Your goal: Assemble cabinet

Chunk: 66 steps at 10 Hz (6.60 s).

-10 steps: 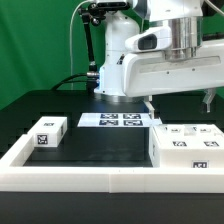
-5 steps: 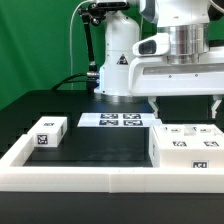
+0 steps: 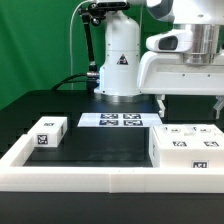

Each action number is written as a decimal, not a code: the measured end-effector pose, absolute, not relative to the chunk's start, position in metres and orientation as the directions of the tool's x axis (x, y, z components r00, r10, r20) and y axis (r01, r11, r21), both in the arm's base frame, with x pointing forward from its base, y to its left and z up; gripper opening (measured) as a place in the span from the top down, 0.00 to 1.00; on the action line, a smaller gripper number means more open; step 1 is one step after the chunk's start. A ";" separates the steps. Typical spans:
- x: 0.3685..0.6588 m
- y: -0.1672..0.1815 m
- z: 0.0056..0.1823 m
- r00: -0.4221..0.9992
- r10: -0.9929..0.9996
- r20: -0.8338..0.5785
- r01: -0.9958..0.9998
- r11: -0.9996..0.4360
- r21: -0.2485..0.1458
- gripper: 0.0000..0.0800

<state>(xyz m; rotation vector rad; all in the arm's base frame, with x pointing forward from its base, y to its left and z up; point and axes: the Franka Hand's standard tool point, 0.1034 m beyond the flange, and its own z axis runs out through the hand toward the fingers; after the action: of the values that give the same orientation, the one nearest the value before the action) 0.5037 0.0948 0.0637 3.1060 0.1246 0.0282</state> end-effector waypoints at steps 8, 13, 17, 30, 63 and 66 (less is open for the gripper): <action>0.491 0.086 0.039 0.999 0.037 -0.002 0.037 -0.999 -0.004 0.00; 0.493 0.088 0.029 0.998 0.056 0.016 0.056 -0.998 -0.011 0.00; 0.486 0.081 0.009 1.000 0.005 0.004 0.005 -1.000 -0.020 0.00; 0.497 0.078 0.004 1.000 -0.003 0.004 -0.003 -1.000 -0.022 0.00; 0.509 0.080 0.099 0.997 0.073 -0.019 0.073 -0.997 -0.011 1.00; 0.509 0.081 0.107 0.997 0.078 -0.025 0.078 -0.997 -0.010 1.00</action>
Offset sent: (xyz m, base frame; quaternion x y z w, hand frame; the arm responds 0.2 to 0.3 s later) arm -0.0074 -0.0216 -0.0185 0.0156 0.0125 0.0054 0.9998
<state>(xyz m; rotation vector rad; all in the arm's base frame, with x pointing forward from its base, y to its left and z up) 0.5094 0.0805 0.1067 3.1476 0.1225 -0.0397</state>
